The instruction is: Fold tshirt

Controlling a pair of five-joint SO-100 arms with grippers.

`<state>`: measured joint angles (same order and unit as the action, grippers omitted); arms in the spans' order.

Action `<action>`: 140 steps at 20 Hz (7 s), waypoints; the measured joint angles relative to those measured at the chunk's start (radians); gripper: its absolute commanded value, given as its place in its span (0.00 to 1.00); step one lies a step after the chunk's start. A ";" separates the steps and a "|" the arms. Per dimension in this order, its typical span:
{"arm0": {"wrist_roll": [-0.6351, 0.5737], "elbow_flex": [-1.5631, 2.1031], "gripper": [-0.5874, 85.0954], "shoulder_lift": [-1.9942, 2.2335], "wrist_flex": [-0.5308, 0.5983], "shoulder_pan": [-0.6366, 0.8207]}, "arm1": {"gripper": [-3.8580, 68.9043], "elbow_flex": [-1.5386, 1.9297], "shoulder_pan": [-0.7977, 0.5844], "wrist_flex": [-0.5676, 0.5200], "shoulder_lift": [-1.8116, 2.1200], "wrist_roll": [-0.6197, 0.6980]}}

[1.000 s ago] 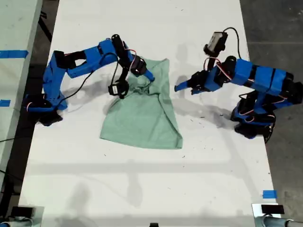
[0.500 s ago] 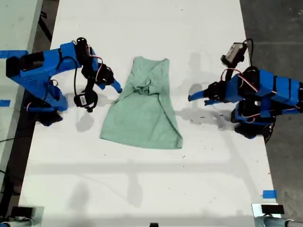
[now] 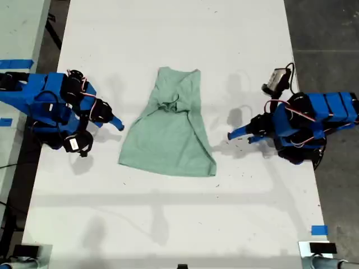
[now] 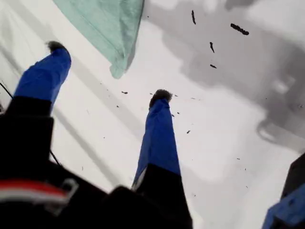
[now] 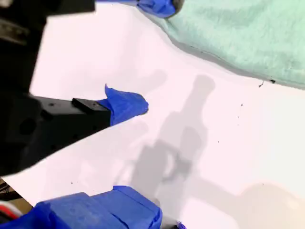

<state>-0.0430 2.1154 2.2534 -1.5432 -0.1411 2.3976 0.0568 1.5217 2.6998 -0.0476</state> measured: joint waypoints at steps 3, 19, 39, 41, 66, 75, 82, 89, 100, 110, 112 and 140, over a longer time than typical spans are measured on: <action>0.000 0.000 0.29 0.000 0.002 0.000 | 0.49 -0.003 0.003 -0.072 -0.158 0.011; 0.018 0.000 0.27 -0.014 0.046 -0.051 | 0.04 -0.296 0.054 -0.634 -1.097 0.006; 0.025 0.000 0.27 -0.049 0.094 -0.069 | 0.04 -0.827 0.074 -0.451 -1.267 0.114; 0.025 0.000 0.27 -0.057 0.103 -0.069 | 0.04 -0.830 0.048 -0.540 -1.359 0.114; 0.025 -0.252 0.28 -0.328 0.103 -0.094 | 0.48 -0.845 0.074 -0.121 -1.072 0.126; 0.020 0.086 0.16 -0.592 0.692 -0.098 | 0.48 -0.701 0.080 -0.163 -0.937 0.089; 0.012 0.077 0.01 -0.629 0.854 -0.084 | 0.47 -0.655 0.083 -0.213 -0.937 0.075; 0.012 -0.331 0.01 -0.606 0.310 -0.072 | 0.46 -0.630 0.083 -0.249 -0.937 0.075; -0.144 -1.190 0.19 -1.410 0.348 -0.052 | 0.46 -0.531 0.083 -0.275 -0.836 0.046; -0.124 -1.201 0.27 -1.241 -0.005 -0.054 | 0.46 -0.411 0.107 -0.295 -0.713 0.009; -0.089 -1.137 0.28 -1.077 -0.156 -0.069 | 0.46 -0.367 0.137 -0.276 -0.638 -0.023; -0.044 -0.603 0.21 -1.086 0.380 -0.170 | 0.49 -1.511 0.123 -0.276 -1.879 0.199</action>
<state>-0.0874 1.5125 1.1674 -1.1628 -0.3114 0.8866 0.1795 1.2456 0.8207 0.1519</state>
